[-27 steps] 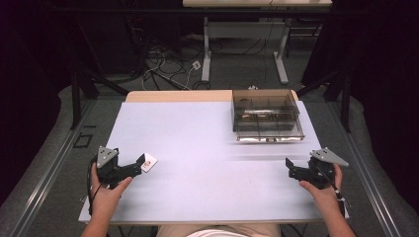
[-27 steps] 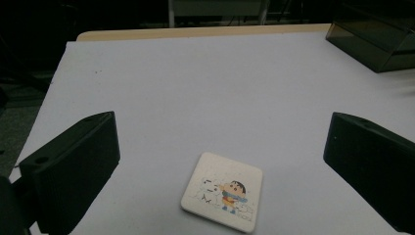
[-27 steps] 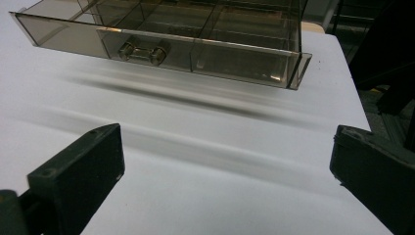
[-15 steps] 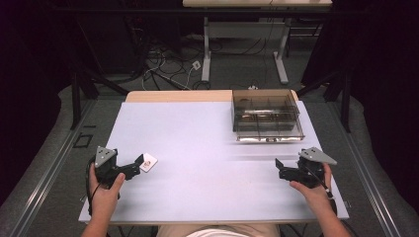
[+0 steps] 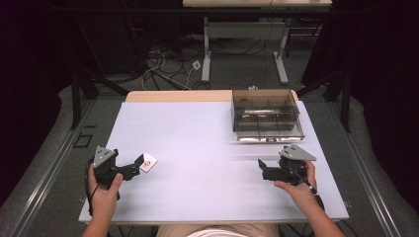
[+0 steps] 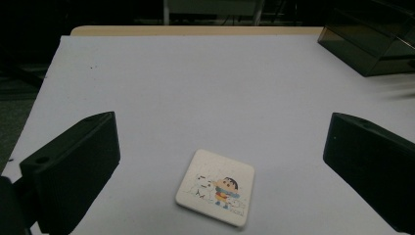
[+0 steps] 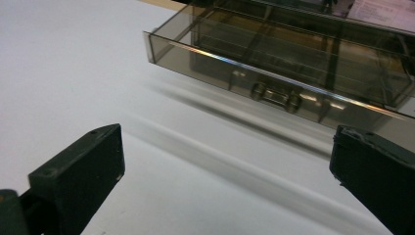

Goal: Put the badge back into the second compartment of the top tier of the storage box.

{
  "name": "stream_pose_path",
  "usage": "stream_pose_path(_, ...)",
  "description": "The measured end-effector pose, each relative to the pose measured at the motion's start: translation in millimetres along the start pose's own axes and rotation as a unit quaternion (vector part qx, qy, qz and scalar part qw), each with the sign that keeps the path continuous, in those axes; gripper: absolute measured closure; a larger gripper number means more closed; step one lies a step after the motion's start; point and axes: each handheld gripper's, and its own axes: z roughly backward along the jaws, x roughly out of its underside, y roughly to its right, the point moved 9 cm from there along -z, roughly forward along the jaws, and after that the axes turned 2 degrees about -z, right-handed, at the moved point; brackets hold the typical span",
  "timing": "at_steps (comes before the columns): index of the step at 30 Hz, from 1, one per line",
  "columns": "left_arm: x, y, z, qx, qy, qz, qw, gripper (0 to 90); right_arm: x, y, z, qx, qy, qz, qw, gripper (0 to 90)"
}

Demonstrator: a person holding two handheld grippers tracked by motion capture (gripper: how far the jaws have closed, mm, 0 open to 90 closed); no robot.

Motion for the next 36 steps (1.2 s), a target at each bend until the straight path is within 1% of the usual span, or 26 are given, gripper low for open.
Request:
stream_pose_path(4,0.2,2.6,-0.2,0.004,0.000,-0.006,1.0000,0.5,-5.5,-12.5,-5.7,-0.014,-0.002,0.006,0.9999,0.0)
stream_pose_path(5,0.6,3.1,-0.1,0.005,-0.003,-0.009,0.9999,0.5,-9.4,-22.1,-10.8,-0.025,-0.005,0.011,0.9996,0.0)
stream_pose_path(6,0.6,3.5,-0.3,0.005,-0.002,-0.009,0.9999,0.5,-9.4,-22.1,-10.8,-0.025,-0.005,0.011,0.9996,0.0)
stream_pose_path(7,0.6,3.7,-0.3,0.006,-0.002,-0.011,0.9999,0.5,-13.4,-33.3,-16.5,-0.040,-0.009,0.017,0.9990,0.0)
stream_pose_path(8,0.6,4.3,-0.5,0.007,-0.001,-0.009,0.9999,0.5,-15.4,-39.6,-19.1,-0.046,-0.009,0.019,0.9987,0.0)
stream_pose_path(9,0.1,4.7,-0.5,0.008,0.002,-0.004,1.0000,0.5,-15.4,-39.6,-19.1,-0.046,-0.009,0.019,0.9987,0.0)
stream_pose_path(10,-0.4,4.6,0.1,0.009,0.004,-0.003,0.9999,0.5,-18.9,-51.8,-22.7,-0.057,-0.015,0.028,0.9979,0.0)
stream_pose_path(12,-1.6,5.1,1.4,0.012,0.010,0.004,0.9999,0.5,-22.9,-63.4,-26.3,-0.068,-0.013,0.038,0.9969,0.0)
stream_pose_path(15,-2.8,4.4,2.3,0.013,0.017,0.009,0.9997,0.5,-29.9,-78.9,-30.5,-0.084,-0.009,0.041,0.9956,0.0)
stream_pose_path(16,-3.1,3.9,2.4,0.013,0.019,0.010,0.9997,0.5,-29.9,-78.9,-30.5,-0.084,-0.009,0.041,0.9956,0.0)
stream_pose_path(17,-3.2,3.4,2.7,0.013,0.019,0.011,0.9997,0.5,-34.7,-87.6,-34.1,-0.093,-0.006,0.041,0.9948,0.0)
stream_pose_path(18,-3.3,3.3,3.0,0.013,0.020,0.014,0.9996,0.5,-34.7,-87.6,-34.1,-0.093,-0.006,0.041,0.9948,0.0)
stream_pose_path(19,-3.4,2.9,3.3,0.012,0.020,0.014,0.9996,0.5,-38.9,-94.8,-38.2,-0.101,-0.002,0.041,0.9940,0.9)
stream_pose_path(20,-3.8,2.4,3.3,0.011,0.021,0.014,0.9996,0.5,-38.9,-94.8,-38.2,-0.101,-0.002,0.041,0.9940,0.9)
stream_pose_path(21,-4.1,2.0,3.5,0.011,0.022,0.013,0.9996,0.6,-42.5,-100.8,-42.6,-0.108,-0.002,0.043,0.9932,1.4)
stream_pose_path(22,-4.3,2.1,3.6,0.012,0.022,0.013,0.9996,0.6,-42.5,-100.8,-42.6,-0.108,-0.002,0.043,0.9932,1.4)
stream_pose_path(23,-4.3,1.8,3.7,0.011,0.022,0.012,0.9996,0.6,-46.2,-106.5,-46.9,-0.113,0.000,0.042,0.9927,1.7)
stream_pose_path(26,-4.6,1.2,4.1,0.009,0.022,0.010,0.9997,0.6,-49.4,-110.7,-50.4,-0.117,-0.002,0.043,0.9922,2.9)
stream_pose_path(27,-4.6,1.0,4.2,0.008,0.022,0.010,0.9997,0.6,-53.1,-115.8,-54.2,-0.123,0.000,0.040,0.9915,3.6)
stream_pose_path(29,-4.5,0.5,4.3,0.009,0.022,0.008,0.9997,0.6,-54.7,-118.7,-56.0,-0.127,0.000,0.040,0.9911,3.8)
stream_pose_path(30,-4.5,0.7,4.3,0.010,0.022,0.009,0.9997,0.6,-56.9,-124.2,-59.3,-0.132,-0.005,0.042,0.9904,4.6)
stream_pose_path(31,-4.5,0.7,4.3,0.011,0.022,0.009,0.9997,0.6,-56.9,-124.2,-59.3,-0.132,-0.005,0.042,0.9904,4.6)
stream_pose_path(32,-4.5,0.7,4.4,0.011,0.022,0.009,0.9996,0.6,-59.2,-130.0,-63.9,-0.137,-0.004,0.043,0.9896,5.2)
stream_pose_path(33,-4.4,0.6,4.4,0.012,0.022,0.009,0.9996,0.6,-59.2,-130.0,-63.9,-0.137,-0.004,0.043,0.9896,5.2)
stream_pose_path(34,-4.4,0.6,4.5,0.012,0.022,0.008,0.9997,0.6,-60.2,-136.9,-67.1,-0.145,-0.011,0.043,0.9884,5.8)
stream_pose_path(36,-4.2,0.2,4.6,0.012,0.020,0.007,0.9997,0.6,-61.7,-140.8,-69.8,-0.150,-0.007,0.043,0.9878,6.0)
